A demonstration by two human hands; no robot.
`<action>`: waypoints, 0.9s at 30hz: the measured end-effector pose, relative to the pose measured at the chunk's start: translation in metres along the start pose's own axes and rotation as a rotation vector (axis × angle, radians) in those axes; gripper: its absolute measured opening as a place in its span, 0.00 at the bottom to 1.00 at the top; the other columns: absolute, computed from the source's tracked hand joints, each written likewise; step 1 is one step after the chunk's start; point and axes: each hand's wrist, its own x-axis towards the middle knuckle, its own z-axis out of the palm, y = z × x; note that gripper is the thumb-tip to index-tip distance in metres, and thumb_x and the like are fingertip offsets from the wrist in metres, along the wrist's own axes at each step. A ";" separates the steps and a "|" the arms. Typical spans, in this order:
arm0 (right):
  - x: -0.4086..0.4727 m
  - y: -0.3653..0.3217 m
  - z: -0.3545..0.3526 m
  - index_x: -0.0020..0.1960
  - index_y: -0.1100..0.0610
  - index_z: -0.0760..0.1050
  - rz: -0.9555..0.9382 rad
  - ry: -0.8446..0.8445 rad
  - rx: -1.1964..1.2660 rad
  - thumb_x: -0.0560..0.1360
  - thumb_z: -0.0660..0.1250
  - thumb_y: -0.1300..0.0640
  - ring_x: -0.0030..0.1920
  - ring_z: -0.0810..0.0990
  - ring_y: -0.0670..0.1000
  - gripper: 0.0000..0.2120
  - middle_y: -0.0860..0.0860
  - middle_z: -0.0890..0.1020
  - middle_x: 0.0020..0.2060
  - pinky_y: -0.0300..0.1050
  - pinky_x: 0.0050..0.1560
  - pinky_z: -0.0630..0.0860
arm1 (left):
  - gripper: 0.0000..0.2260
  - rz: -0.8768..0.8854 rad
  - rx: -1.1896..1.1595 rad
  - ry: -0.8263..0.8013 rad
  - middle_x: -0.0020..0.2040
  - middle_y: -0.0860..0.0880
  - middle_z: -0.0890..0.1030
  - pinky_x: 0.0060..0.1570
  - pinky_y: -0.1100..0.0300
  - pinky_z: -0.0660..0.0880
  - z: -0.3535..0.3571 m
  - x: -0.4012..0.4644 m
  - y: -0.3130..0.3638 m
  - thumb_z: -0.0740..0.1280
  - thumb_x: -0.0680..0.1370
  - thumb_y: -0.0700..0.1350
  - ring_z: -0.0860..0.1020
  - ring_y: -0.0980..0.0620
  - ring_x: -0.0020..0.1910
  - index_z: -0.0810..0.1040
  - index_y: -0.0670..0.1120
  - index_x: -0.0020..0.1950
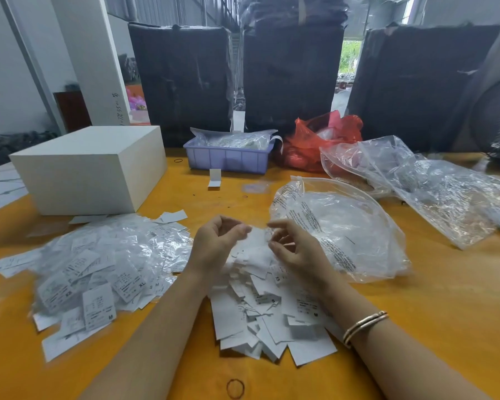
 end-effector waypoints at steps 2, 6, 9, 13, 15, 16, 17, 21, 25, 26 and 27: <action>0.001 0.003 -0.003 0.55 0.56 0.78 -0.028 -0.064 -0.166 0.75 0.66 0.60 0.50 0.77 0.46 0.09 0.47 0.78 0.47 0.41 0.55 0.74 | 0.04 -0.009 -0.058 0.020 0.41 0.47 0.83 0.34 0.73 0.73 0.000 0.000 0.001 0.68 0.75 0.35 0.81 0.58 0.37 0.75 0.44 0.45; -0.003 0.003 -0.003 0.59 0.47 0.77 -0.175 -0.360 -0.500 0.72 0.60 0.36 0.56 0.71 0.40 0.22 0.40 0.77 0.55 0.40 0.58 0.66 | 0.04 -0.043 -0.052 0.034 0.39 0.52 0.82 0.36 0.69 0.74 -0.001 0.001 -0.001 0.69 0.75 0.37 0.79 0.59 0.36 0.78 0.46 0.46; -0.004 0.002 -0.002 0.56 0.47 0.79 -0.208 -0.356 -0.566 0.72 0.58 0.36 0.53 0.75 0.41 0.22 0.41 0.80 0.53 0.45 0.57 0.68 | 0.05 -0.058 -0.052 0.047 0.38 0.54 0.82 0.40 0.65 0.73 -0.001 0.001 -0.002 0.69 0.75 0.39 0.77 0.58 0.37 0.81 0.49 0.44; -0.003 0.003 -0.003 0.51 0.54 0.82 -0.233 -0.247 -0.549 0.78 0.61 0.52 0.48 0.79 0.47 0.12 0.47 0.84 0.47 0.48 0.54 0.72 | 0.08 -0.066 -0.073 0.022 0.37 0.57 0.81 0.38 0.67 0.74 -0.003 0.002 -0.002 0.65 0.78 0.41 0.77 0.61 0.36 0.82 0.52 0.47; -0.003 0.002 -0.001 0.46 0.59 0.80 -0.227 -0.184 -0.515 0.78 0.61 0.57 0.43 0.77 0.51 0.10 0.51 0.83 0.41 0.50 0.47 0.73 | 0.08 -0.056 -0.078 0.008 0.36 0.57 0.81 0.37 0.69 0.74 -0.003 0.002 -0.004 0.64 0.79 0.40 0.77 0.62 0.34 0.82 0.50 0.49; -0.003 0.002 0.000 0.44 0.60 0.78 -0.217 -0.137 -0.483 0.78 0.61 0.58 0.40 0.76 0.53 0.10 0.53 0.81 0.38 0.51 0.44 0.73 | 0.08 -0.040 -0.075 0.007 0.36 0.57 0.81 0.36 0.70 0.75 -0.003 0.002 -0.004 0.65 0.78 0.39 0.77 0.63 0.34 0.82 0.50 0.50; -0.002 0.002 0.000 0.43 0.61 0.77 -0.205 -0.078 -0.435 0.77 0.61 0.60 0.38 0.76 0.54 0.09 0.54 0.80 0.37 0.51 0.41 0.73 | 0.07 -0.021 -0.068 0.014 0.36 0.56 0.82 0.36 0.70 0.74 -0.002 0.002 -0.004 0.66 0.78 0.39 0.78 0.63 0.33 0.81 0.49 0.50; -0.003 0.004 0.000 0.50 0.56 0.74 -0.106 0.196 -0.181 0.75 0.63 0.67 0.33 0.79 0.56 0.08 0.55 0.81 0.36 0.48 0.33 0.76 | 0.01 0.022 -0.058 0.045 0.34 0.54 0.82 0.34 0.70 0.74 -0.001 0.001 -0.003 0.69 0.76 0.41 0.78 0.62 0.32 0.78 0.47 0.45; -0.003 0.004 -0.002 0.61 0.48 0.69 -0.022 0.270 0.012 0.77 0.60 0.68 0.29 0.78 0.54 0.19 0.58 0.79 0.33 0.46 0.31 0.78 | 0.07 0.004 -0.023 -0.010 0.32 0.56 0.81 0.32 0.72 0.71 0.001 0.001 -0.003 0.66 0.78 0.42 0.75 0.64 0.31 0.81 0.48 0.42; -0.003 0.003 -0.003 0.59 0.49 0.72 -0.029 0.278 0.032 0.77 0.59 0.69 0.29 0.78 0.50 0.18 0.55 0.80 0.36 0.42 0.31 0.77 | 0.07 0.009 -0.012 -0.028 0.33 0.55 0.81 0.32 0.72 0.71 0.001 0.000 -0.002 0.66 0.77 0.42 0.75 0.64 0.31 0.82 0.49 0.42; -0.003 0.003 -0.003 0.56 0.50 0.74 -0.031 0.279 0.058 0.77 0.58 0.70 0.29 0.78 0.48 0.18 0.52 0.82 0.40 0.39 0.32 0.77 | 0.06 0.022 0.006 -0.046 0.33 0.55 0.81 0.32 0.72 0.71 0.002 0.000 -0.002 0.68 0.76 0.42 0.75 0.63 0.31 0.82 0.49 0.41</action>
